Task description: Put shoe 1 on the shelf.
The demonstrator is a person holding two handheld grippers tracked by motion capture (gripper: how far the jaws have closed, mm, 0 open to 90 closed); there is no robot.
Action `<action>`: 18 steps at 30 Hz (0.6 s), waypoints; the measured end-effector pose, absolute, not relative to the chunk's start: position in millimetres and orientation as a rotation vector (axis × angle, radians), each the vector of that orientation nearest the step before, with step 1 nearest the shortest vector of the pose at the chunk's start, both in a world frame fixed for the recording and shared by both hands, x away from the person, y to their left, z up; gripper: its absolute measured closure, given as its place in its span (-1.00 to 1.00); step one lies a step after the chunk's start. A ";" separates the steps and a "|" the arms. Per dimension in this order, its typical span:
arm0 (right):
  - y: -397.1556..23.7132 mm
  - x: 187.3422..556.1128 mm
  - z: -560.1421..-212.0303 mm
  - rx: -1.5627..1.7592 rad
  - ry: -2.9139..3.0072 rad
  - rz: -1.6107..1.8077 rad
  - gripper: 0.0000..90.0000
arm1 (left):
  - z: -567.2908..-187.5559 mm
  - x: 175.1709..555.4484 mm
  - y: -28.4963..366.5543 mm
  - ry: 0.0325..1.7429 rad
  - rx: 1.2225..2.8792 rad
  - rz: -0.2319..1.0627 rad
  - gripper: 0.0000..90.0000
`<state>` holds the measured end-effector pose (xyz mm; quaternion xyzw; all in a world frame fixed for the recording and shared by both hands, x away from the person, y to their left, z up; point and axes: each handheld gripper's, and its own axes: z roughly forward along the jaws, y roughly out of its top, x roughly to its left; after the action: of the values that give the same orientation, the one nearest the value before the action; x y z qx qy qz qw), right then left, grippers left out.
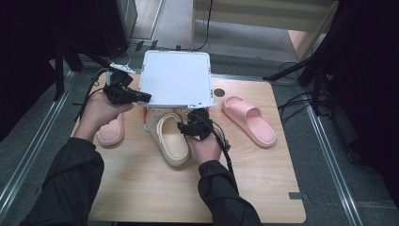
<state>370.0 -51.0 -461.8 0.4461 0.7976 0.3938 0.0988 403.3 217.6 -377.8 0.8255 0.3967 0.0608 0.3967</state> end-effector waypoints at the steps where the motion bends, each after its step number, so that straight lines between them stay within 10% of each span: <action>1: -52.8 367.9 -460.1 1.323 2.367 1.167 0.25 | -377.7 403.4 217.6 1.006 2.092 0.155 0.99; 18: -88.6 311.8 -449.9 1.169 2.454 1.287 0.73 | -377.7 403.1 218.2 1.008 2.092 0.159 0.99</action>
<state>311.8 -88.6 -449.9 0.3879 0.8140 0.4271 0.0670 403.1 218.2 -377.7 0.8253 0.3977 0.0628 0.3959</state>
